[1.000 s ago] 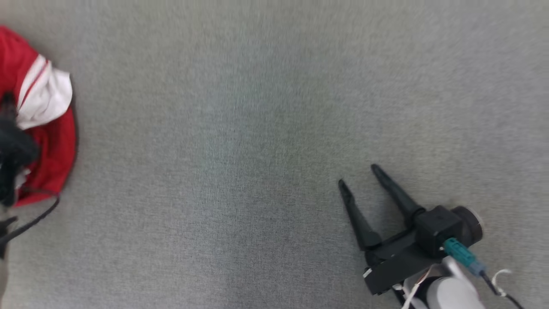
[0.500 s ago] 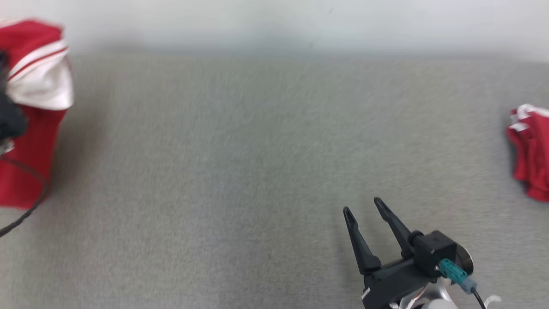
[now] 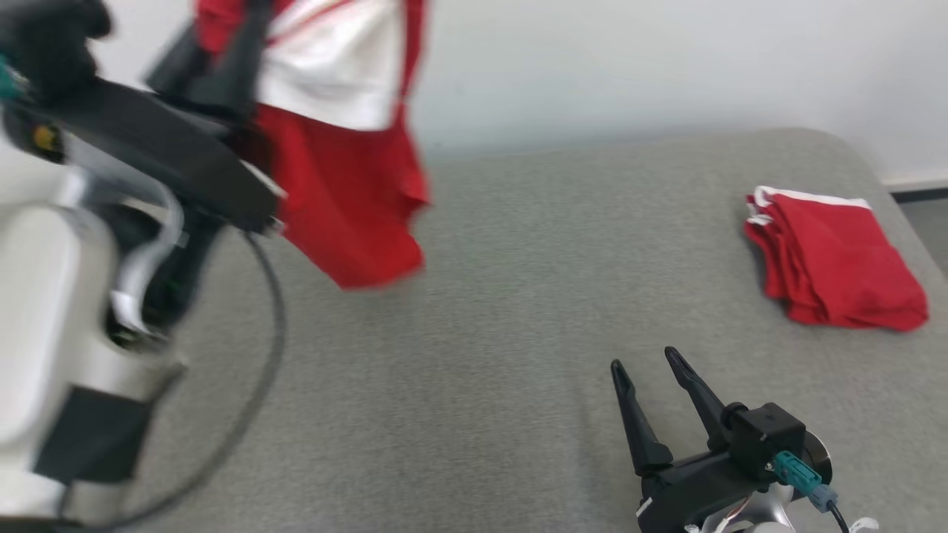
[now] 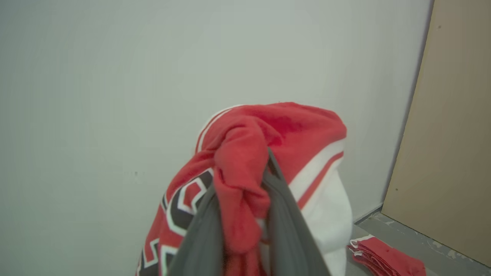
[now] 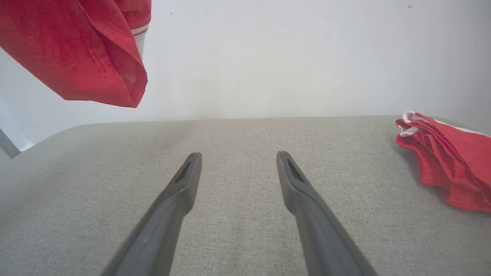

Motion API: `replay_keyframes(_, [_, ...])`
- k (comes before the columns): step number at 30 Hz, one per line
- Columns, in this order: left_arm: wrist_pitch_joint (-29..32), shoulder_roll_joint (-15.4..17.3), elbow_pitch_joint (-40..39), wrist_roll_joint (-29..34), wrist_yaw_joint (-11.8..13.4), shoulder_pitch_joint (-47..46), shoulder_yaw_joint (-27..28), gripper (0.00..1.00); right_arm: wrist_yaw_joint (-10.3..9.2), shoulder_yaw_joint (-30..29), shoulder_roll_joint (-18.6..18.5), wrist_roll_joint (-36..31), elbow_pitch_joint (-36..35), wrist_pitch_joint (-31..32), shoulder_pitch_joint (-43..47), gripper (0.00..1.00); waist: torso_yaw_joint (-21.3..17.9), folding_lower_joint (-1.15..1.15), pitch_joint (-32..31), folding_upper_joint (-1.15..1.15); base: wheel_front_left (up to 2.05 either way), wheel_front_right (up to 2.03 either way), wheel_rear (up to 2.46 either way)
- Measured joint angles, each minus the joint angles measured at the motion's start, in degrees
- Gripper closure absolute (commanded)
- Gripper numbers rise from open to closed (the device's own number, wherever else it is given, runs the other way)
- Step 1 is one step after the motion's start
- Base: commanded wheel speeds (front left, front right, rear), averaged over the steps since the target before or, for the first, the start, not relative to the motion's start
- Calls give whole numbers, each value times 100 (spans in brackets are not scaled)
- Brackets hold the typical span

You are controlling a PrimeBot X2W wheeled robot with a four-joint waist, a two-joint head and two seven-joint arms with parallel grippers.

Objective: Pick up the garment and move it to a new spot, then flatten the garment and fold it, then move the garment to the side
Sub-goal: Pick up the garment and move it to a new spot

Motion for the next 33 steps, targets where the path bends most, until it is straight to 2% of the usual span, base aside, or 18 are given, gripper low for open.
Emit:
replay_keyframes(4, [-53,-314,-606,154,147,364,-359,100,0,51,16,0,-23,-1,-20,0,-274,1,57,0,0,0,0])
replay_keyframes(8, [-94,-534,-684,244,279,800,-677,100,0,69,40,15,-26,-27,-24,0,-541,1,176,0,0,0,0])
replay_keyframes(12, [-298,-656,-202,285,324,1224,-879,100,0,126,65,52,2,-78,-58,0,-773,2,359,0,0,0,0])
replay_keyframes(15, [-491,-700,336,467,158,1438,-1149,100,0,144,78,69,54,-131,-140,0,-916,2,508,1,0,0,0])
replay_keyframes(18, [-746,-766,1001,628,125,1596,-1330,100,0,165,85,79,152,-182,-170,0,-1043,2,635,0,0,0,0])
replay_keyframes(19, [-815,-786,1187,634,97,1655,-1360,82,0,162,88,88,176,-190,-168,0,-1077,2,669,0,0,0,0])
replay_keyframes(20, [-907,-795,1349,693,86,1684,-1434,55,0,158,90,89,189,-212,-170,0,-1105,2,702,1,0,0,0])
replay_keyframes(21, [-964,-815,1494,743,81,1683,-1479,0,0,143,91,96,213,-230,-171,0,-1120,2,733,0,0,0,0])
replay_keyframes(27, [-1365,-896,2067,1003,42,1685,-1660,0,1,144,101,104,383,-254,-172,0,-1015,2,752,1,0,0,0])
replay_keyframes(33, [-1926,-851,1949,1061,145,1909,-1580,0,0,152,93,85,438,-216,-140,0,-762,2,534,1,0,0,0])
